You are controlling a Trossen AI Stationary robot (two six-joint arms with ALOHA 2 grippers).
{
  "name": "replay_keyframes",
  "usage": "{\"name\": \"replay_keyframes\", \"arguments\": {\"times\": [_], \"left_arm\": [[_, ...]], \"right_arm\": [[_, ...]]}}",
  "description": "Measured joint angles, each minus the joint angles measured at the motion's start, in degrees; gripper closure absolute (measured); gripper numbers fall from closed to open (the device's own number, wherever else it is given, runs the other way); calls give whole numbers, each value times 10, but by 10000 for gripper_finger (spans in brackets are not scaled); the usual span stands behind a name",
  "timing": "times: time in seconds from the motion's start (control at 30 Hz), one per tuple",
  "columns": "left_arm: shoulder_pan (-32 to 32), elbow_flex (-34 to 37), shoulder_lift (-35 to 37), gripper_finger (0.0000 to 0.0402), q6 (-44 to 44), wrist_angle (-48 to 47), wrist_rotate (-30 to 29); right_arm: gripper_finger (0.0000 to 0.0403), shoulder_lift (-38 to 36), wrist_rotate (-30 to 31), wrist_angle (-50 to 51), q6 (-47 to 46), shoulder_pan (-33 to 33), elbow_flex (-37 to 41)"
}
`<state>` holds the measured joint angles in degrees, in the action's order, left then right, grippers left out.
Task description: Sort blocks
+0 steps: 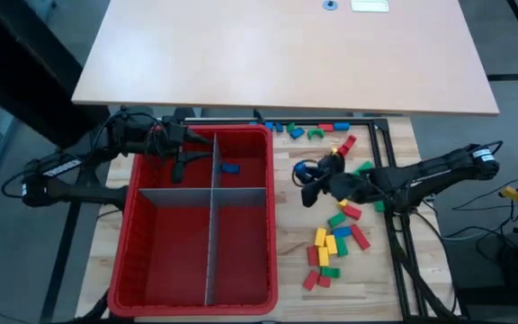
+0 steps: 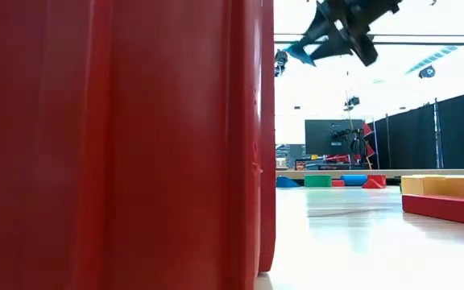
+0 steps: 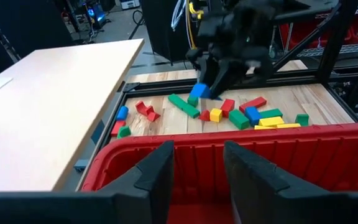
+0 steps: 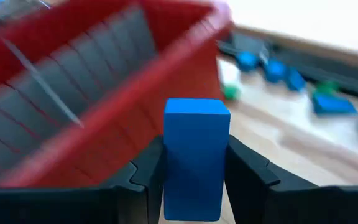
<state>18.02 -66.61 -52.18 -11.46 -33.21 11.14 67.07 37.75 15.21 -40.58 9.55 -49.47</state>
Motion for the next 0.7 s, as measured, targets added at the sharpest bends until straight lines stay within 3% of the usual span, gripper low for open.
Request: {"name": "replay_keyframes", "arguments": {"times": [0.3,0.7], "left_arm": [[0,0,-8,274,15,2,0],[0,0,-11,274,21,3,0]], "right_arm": [[286,14,-27,-156,106,-47,0],[289,71,-164,-308,147,-140,-12]]}}
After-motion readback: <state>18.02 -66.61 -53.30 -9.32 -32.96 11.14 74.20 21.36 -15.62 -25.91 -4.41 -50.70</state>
